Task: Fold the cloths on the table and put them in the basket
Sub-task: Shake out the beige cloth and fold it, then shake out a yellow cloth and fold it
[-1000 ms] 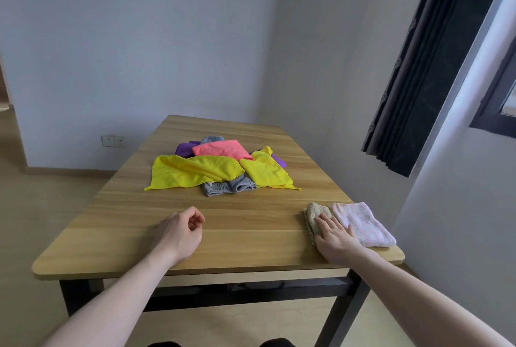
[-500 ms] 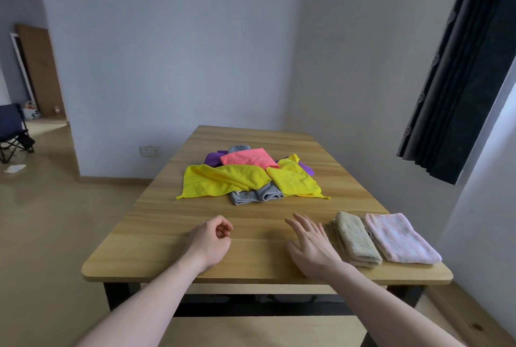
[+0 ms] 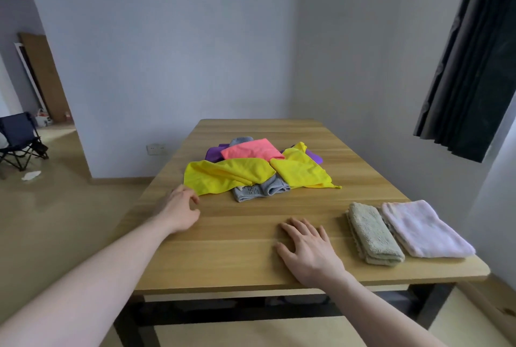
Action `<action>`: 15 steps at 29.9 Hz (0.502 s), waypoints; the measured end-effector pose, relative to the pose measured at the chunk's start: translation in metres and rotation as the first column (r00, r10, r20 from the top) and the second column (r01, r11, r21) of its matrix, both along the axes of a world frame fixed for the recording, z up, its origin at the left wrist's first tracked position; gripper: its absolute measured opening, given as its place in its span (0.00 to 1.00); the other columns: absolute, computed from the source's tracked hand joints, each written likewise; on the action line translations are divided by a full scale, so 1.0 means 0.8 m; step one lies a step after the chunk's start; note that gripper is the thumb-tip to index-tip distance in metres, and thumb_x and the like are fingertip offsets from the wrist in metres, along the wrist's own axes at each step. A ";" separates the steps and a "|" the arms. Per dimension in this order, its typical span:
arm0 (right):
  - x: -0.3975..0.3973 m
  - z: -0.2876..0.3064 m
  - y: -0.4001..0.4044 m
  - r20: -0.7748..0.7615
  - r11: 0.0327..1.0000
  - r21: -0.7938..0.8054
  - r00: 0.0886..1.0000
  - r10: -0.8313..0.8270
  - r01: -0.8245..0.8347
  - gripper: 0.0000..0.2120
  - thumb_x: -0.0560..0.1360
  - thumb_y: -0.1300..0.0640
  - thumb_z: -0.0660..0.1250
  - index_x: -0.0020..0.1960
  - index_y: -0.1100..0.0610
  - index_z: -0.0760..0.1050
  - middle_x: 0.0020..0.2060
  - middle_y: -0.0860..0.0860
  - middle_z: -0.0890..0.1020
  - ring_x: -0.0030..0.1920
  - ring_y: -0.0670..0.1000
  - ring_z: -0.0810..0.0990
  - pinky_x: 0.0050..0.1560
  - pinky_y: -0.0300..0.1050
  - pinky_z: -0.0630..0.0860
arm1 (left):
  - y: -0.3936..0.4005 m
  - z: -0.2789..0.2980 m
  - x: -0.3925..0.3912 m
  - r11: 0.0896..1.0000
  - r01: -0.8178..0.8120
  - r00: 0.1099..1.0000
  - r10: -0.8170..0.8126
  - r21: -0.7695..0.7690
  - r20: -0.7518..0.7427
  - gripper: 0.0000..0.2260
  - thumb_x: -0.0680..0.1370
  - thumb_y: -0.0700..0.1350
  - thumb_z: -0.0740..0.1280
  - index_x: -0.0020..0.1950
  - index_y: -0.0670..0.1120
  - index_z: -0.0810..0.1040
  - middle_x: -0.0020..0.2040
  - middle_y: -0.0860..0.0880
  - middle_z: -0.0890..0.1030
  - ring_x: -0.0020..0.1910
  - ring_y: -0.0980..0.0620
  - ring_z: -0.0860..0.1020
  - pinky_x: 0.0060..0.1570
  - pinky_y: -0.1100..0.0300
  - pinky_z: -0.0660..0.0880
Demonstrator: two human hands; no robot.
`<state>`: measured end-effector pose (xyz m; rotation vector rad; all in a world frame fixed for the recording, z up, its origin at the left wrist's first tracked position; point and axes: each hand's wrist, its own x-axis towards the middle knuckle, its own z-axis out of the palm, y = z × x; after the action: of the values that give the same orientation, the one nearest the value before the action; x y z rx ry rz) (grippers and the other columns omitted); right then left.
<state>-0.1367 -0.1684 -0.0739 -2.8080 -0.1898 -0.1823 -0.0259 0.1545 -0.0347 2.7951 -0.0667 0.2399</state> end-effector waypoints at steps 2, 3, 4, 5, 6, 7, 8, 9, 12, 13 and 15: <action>0.000 0.000 0.002 0.004 1.000 0.002 1.000 0.005 -0.005 0.31 0.80 0.34 0.50 0.80 0.43 0.58 0.81 0.44 0.57 0.81 0.48 0.49 0.81 0.56 0.42 | 0.006 0.001 0.013 0.998 -0.036 0.999 0.037 0.043 -0.036 0.11 0.73 0.48 0.69 0.55 0.57 0.78 0.68 0.51 0.73 0.68 0.46 0.72 0.67 0.51 0.71; 0.000 -0.002 -0.001 0.003 1.000 0.008 1.000 0.002 -0.002 0.31 0.79 0.34 0.50 0.80 0.43 0.59 0.81 0.44 0.58 0.81 0.48 0.49 0.81 0.56 0.42 | 0.001 0.000 0.021 0.998 -0.037 0.997 0.040 0.044 -0.062 0.13 0.73 0.48 0.68 0.58 0.55 0.79 0.69 0.50 0.73 0.69 0.45 0.72 0.68 0.52 0.70; 0.000 -0.003 -0.001 0.003 1.000 0.013 1.000 0.001 -0.001 0.31 0.79 0.34 0.50 0.80 0.43 0.59 0.81 0.44 0.58 0.81 0.49 0.49 0.81 0.57 0.42 | 0.000 0.000 0.028 0.998 -0.044 0.995 0.047 0.040 -0.086 0.15 0.74 0.48 0.68 0.61 0.52 0.79 0.70 0.48 0.74 0.69 0.44 0.72 0.68 0.53 0.69; -0.001 -0.003 -0.001 0.005 1.000 0.016 1.000 0.004 -0.004 0.32 0.79 0.34 0.50 0.80 0.43 0.59 0.81 0.44 0.58 0.81 0.49 0.49 0.81 0.57 0.42 | -0.003 -0.001 0.032 0.998 -0.044 0.993 0.048 0.042 -0.108 0.17 0.74 0.47 0.67 0.63 0.50 0.79 0.71 0.47 0.74 0.70 0.44 0.71 0.69 0.54 0.69; 0.000 -0.003 -0.001 0.009 1.000 0.019 1.000 0.005 -0.006 0.32 0.79 0.33 0.50 0.80 0.43 0.59 0.81 0.44 0.59 0.81 0.49 0.50 0.81 0.57 0.42 | -0.005 -0.001 0.035 0.998 -0.048 0.990 0.054 0.043 -0.134 0.18 0.75 0.47 0.67 0.65 0.49 0.79 0.72 0.46 0.73 0.71 0.44 0.71 0.69 0.55 0.68; 0.000 -0.004 -0.002 0.013 1.000 0.020 1.000 0.002 -0.002 0.32 0.79 0.33 0.50 0.80 0.43 0.59 0.80 0.44 0.59 0.81 0.49 0.50 0.81 0.57 0.42 | -0.010 -0.002 0.039 0.998 -0.054 0.986 0.061 0.045 -0.153 0.19 0.76 0.47 0.66 0.67 0.48 0.79 0.73 0.45 0.73 0.71 0.43 0.71 0.69 0.56 0.68; 0.000 -0.005 -0.002 0.015 1.000 0.022 1.000 0.000 -0.001 0.32 0.79 0.33 0.50 0.80 0.43 0.60 0.80 0.44 0.59 0.81 0.49 0.50 0.81 0.57 0.43 | -0.013 -0.002 0.040 0.997 -0.066 0.982 0.072 0.040 -0.173 0.20 0.77 0.47 0.66 0.69 0.48 0.77 0.74 0.45 0.72 0.72 0.43 0.70 0.70 0.56 0.67; 0.001 -0.005 -0.003 0.015 1.000 0.024 1.000 -0.003 0.003 0.32 0.79 0.33 0.50 0.80 0.43 0.60 0.80 0.44 0.59 0.81 0.49 0.50 0.81 0.57 0.43 | -0.016 -0.003 0.041 0.996 -0.079 0.978 0.084 0.036 -0.190 0.21 0.77 0.47 0.65 0.71 0.47 0.76 0.75 0.45 0.71 0.73 0.43 0.70 0.69 0.56 0.67; 0.001 -0.006 -0.004 0.018 1.000 0.026 1.000 -0.005 0.005 0.32 0.78 0.33 0.50 0.79 0.43 0.60 0.80 0.44 0.60 0.81 0.49 0.50 0.81 0.57 0.43 | -0.023 -0.003 0.039 0.991 -0.127 0.966 0.132 0.036 -0.220 0.20 0.77 0.48 0.63 0.69 0.46 0.76 0.71 0.41 0.75 0.68 0.39 0.74 0.63 0.55 0.73; 0.000 -0.006 -0.004 0.017 1.000 0.030 1.000 -0.004 0.004 0.32 0.78 0.33 0.50 0.79 0.43 0.60 0.80 0.44 0.60 0.81 0.49 0.50 0.81 0.57 0.43 | -0.025 -0.002 0.038 0.990 -0.129 0.968 0.136 0.049 -0.211 0.19 0.77 0.47 0.63 0.66 0.45 0.77 0.69 0.40 0.76 0.66 0.39 0.75 0.60 0.54 0.74; 0.000 -0.005 -0.004 0.016 0.999 0.034 1.000 -0.005 0.005 0.32 0.78 0.33 0.50 0.79 0.44 0.60 0.80 0.44 0.60 0.81 0.49 0.50 0.81 0.57 0.43 | -0.027 0.002 0.036 0.990 -0.114 0.975 0.127 0.078 -0.183 0.17 0.76 0.46 0.63 0.63 0.44 0.79 0.66 0.39 0.78 0.64 0.39 0.76 0.57 0.54 0.75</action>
<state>-0.1367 -0.1716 -0.0779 -2.7743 -0.1817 -0.2081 0.0028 0.1327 -0.0332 2.8778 0.1424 0.0018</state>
